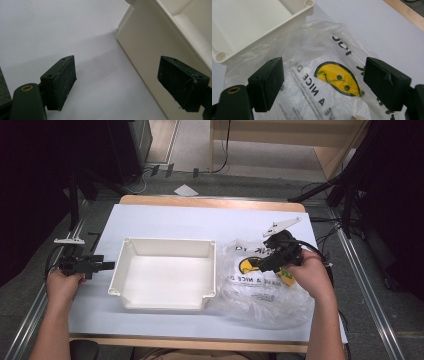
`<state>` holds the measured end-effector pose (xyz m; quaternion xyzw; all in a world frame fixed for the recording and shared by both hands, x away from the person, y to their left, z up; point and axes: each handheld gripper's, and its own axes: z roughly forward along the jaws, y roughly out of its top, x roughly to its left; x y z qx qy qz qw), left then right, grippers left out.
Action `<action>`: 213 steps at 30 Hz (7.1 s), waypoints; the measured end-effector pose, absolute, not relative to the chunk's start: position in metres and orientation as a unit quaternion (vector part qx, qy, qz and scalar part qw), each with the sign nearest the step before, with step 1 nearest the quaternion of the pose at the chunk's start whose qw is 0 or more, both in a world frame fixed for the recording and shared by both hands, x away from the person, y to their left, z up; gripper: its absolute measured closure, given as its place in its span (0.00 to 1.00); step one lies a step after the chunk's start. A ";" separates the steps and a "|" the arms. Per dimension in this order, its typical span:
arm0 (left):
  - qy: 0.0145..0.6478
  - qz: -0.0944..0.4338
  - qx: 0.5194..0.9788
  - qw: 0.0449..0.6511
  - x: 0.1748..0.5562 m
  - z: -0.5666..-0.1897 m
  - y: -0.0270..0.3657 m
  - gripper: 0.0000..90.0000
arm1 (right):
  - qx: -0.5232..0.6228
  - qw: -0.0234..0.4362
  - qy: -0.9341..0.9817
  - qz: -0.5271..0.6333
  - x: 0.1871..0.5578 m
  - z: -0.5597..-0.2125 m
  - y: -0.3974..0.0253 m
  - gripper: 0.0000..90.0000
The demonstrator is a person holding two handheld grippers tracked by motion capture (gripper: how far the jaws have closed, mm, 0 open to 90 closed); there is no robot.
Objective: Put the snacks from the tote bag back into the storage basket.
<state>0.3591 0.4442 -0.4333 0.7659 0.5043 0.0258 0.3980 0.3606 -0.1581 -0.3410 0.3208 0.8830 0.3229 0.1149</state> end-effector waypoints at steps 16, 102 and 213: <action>0.505 0.027 0.765 0.398 0.359 -0.433 0.444 0.18 | 0.354 0.123 0.868 0.328 0.354 -0.328 -0.185 0.18; 0.501 0.024 0.769 0.397 0.364 -0.435 0.441 0.18 | 0.447 0.068 0.872 0.187 0.386 -0.410 -0.240 0.55; 0.502 0.027 0.767 0.399 0.363 -0.432 0.442 0.18 | 0.363 0.074 0.895 0.250 0.364 -0.330 -0.149 0.61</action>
